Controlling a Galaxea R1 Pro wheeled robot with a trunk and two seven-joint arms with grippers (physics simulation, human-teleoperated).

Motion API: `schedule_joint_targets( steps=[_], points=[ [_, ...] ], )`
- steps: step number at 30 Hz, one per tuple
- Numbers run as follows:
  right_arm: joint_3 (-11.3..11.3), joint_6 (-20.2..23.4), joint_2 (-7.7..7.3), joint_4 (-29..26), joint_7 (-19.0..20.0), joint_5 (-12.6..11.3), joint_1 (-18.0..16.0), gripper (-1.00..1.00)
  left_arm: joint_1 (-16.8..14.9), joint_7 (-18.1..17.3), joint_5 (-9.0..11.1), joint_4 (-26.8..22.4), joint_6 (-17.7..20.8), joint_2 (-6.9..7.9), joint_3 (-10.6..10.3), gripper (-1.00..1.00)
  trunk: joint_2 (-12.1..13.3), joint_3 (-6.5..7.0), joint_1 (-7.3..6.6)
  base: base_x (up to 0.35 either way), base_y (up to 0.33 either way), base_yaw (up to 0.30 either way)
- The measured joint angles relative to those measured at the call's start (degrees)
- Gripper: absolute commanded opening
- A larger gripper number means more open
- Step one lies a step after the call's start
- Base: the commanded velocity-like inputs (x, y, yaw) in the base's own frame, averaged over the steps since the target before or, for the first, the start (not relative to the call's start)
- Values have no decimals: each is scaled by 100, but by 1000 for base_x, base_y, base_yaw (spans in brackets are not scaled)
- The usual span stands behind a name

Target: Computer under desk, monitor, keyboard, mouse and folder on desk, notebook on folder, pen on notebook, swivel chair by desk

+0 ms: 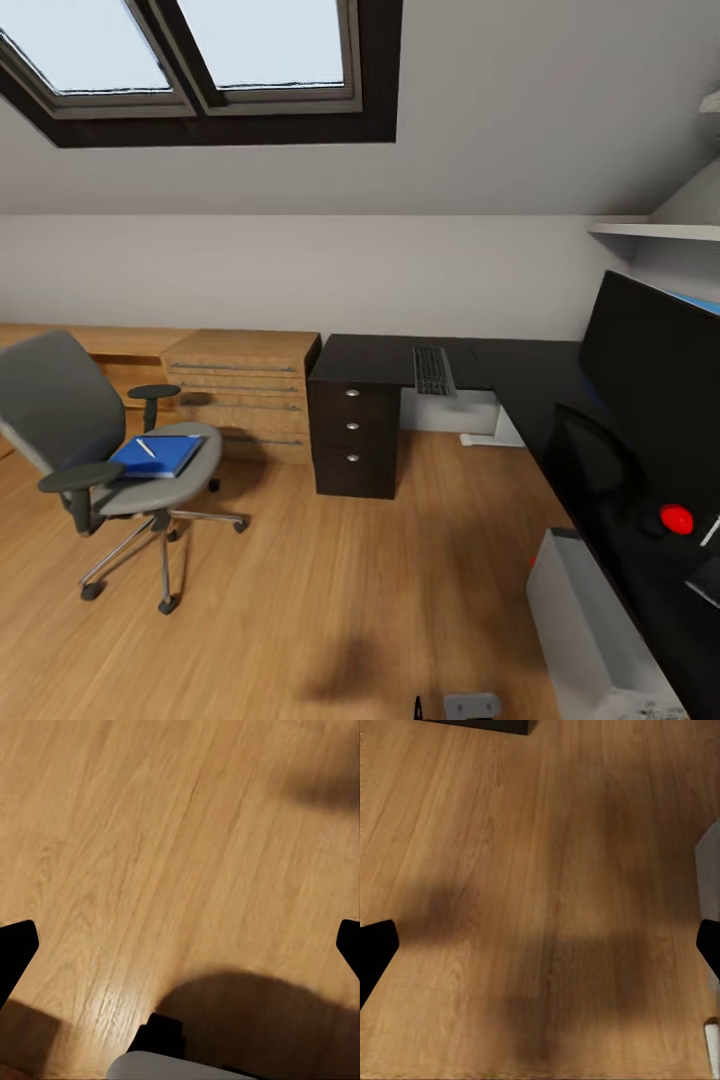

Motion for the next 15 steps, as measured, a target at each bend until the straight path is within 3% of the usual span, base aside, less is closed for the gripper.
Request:
schedule_joint_targets(
  steps=[10,15],
  points=[
    [0,-6,0,0,0,0,0,100,0,-25,2,0,0,0,0,100,0,0,0,-338,-2,0],
    [-7,-6,0,0,-1,0,0,100,0,-27,3,1,0,0,-1,100,0,0,0,-316,-116,0]
  ],
)
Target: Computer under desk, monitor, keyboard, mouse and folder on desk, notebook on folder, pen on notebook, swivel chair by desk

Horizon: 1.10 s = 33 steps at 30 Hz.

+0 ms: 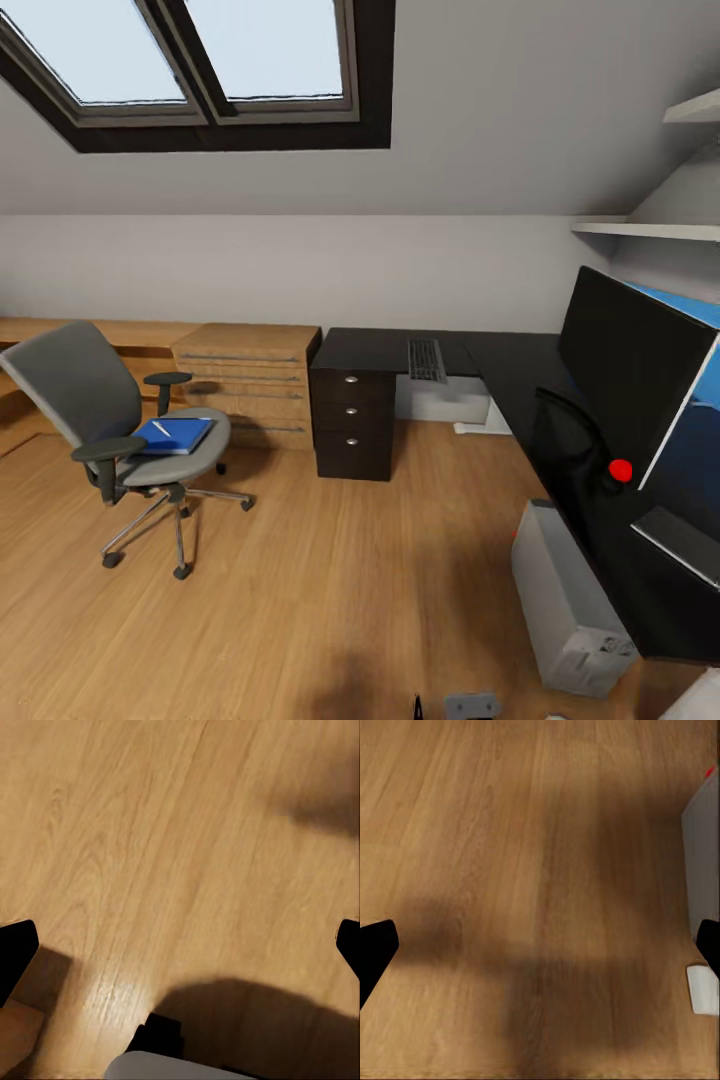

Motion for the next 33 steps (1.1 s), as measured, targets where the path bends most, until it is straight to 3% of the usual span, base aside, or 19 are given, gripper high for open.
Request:
schedule_joint_targets(
  steps=[9,21,33],
  points=[
    [-2,0,0,-1,-1,0,0,100,1,-1,4,1,0,0,-1,100,0,0,-1,-271,-231,-30],
    [-3,0,0,-1,-2,0,0,100,-1,-1,6,1,0,0,1,100,0,0,-1,-260,-252,-186],
    [6,0,1,0,-1,0,0,100,0,-1,7,1,0,0,6,100,0,0,-1,-244,-261,-18]
  ],
)
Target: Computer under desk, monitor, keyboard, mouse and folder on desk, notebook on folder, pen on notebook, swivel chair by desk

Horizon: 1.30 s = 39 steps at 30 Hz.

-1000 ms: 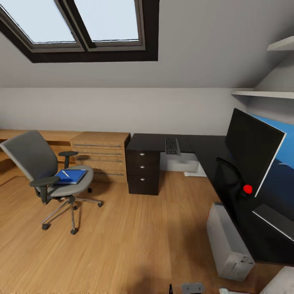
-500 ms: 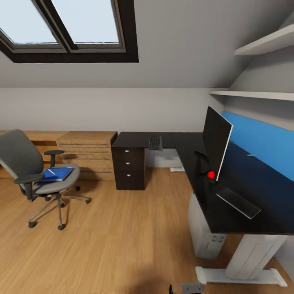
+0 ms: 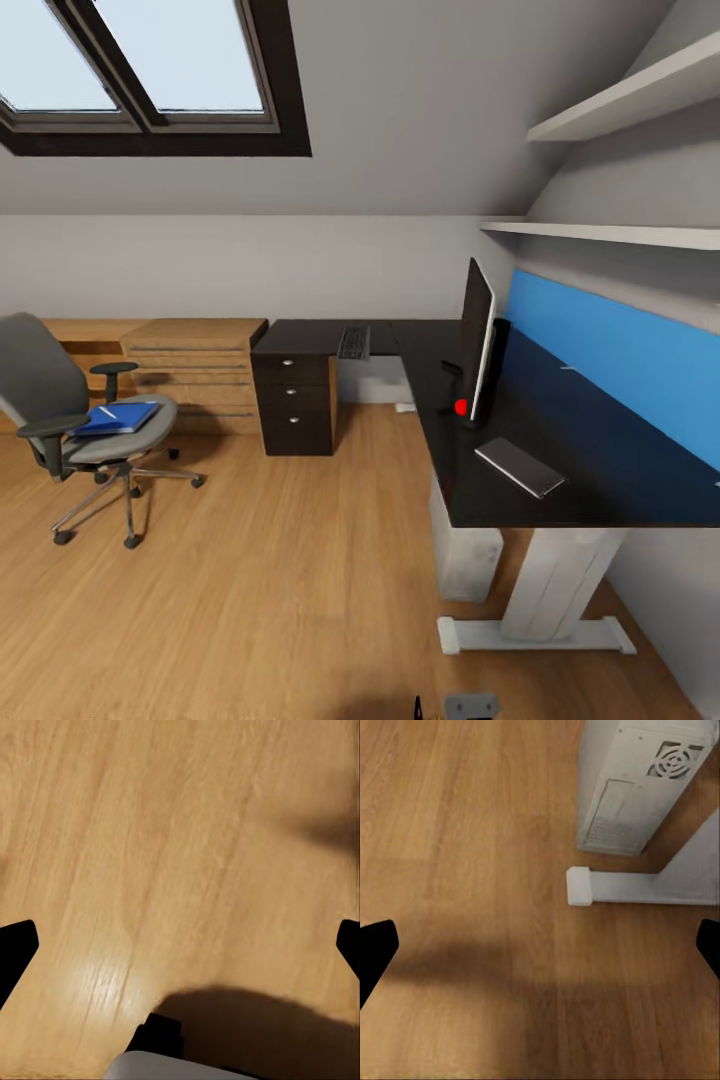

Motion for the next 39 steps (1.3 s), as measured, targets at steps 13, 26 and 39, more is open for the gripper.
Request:
schedule_joint_targets(
  steps=[13,26,39],
  points=[
    [-80,-405,-145,-266,-207,19,-1,100,0,13,9,-1,0,8,24,100,0,0,-2,-149,-230,0],
    [-1374,1895,-1323,-4488,-1606,-81,-3,100,1,28,8,7,0,9,26,100,0,1,-3,-3,-8,0],
    [-4058,4603,-1368,-5168,-461,-1141,-1391,100,4,7,-26,1,-651,-1,-14,100,239,108,-134,0,0,0]
  ],
)
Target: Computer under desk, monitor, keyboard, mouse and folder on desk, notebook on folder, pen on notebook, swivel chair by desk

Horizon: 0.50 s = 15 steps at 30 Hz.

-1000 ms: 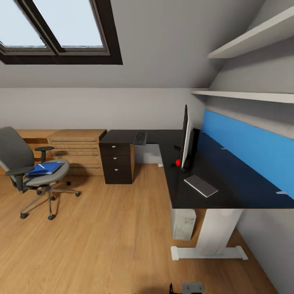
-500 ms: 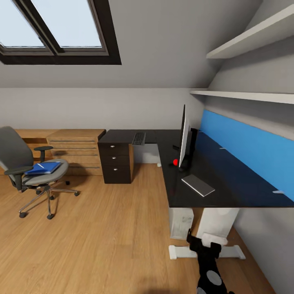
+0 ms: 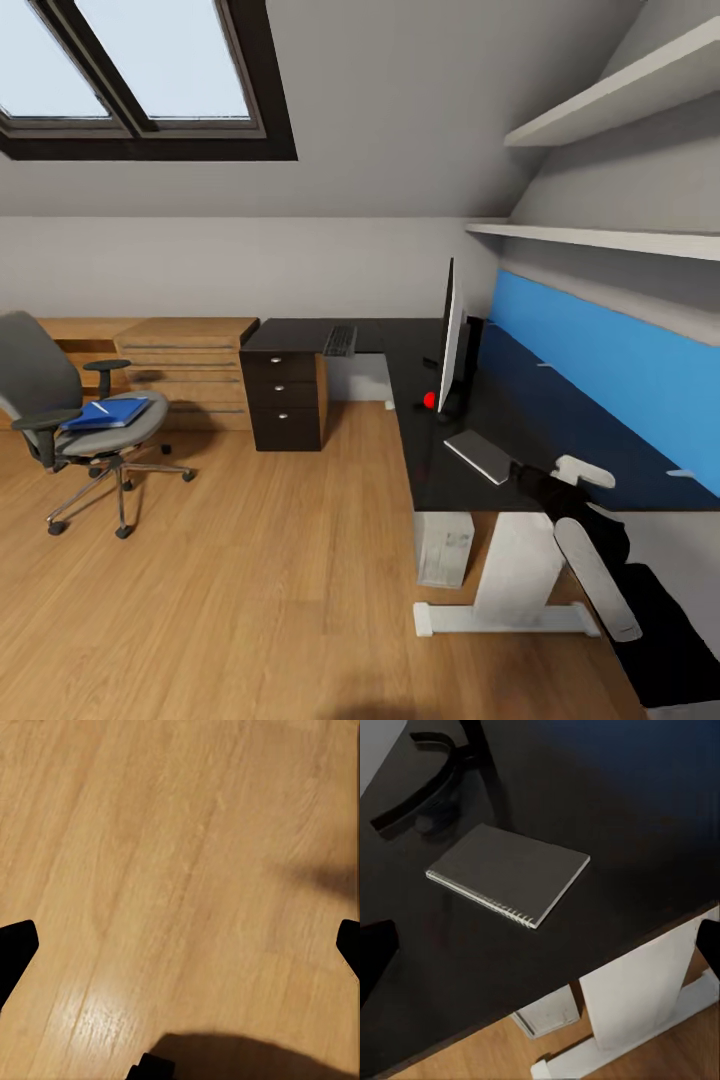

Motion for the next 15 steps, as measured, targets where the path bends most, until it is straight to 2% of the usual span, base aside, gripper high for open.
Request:
schedule_joint_targets(
  steps=[3,7,11,12,15],
  points=[
    [-14,55,-1,6,22,-41,-72,100,-1,11,0,-7,-15,-16,-16,100,120,53,-66,0,0,0],
    [130,108,3,15,29,-50,-124,100,-12,27,0,-100,65,-111,-22,100,281,125,-154,0,0,0],
    [294,117,3,-1,27,-47,-134,100,-226,35,10,-512,729,-158,-36,100,441,198,-242,0,0,0],
    [337,117,7,-1,27,-51,-133,100,-312,36,17,-741,1094,-165,-43,100,482,216,-264,0,0,0],
    [420,113,11,3,27,-57,-133,100,-431,35,15,-1123,1778,-199,-41,100,602,270,-330,0,0,0]
  ],
)
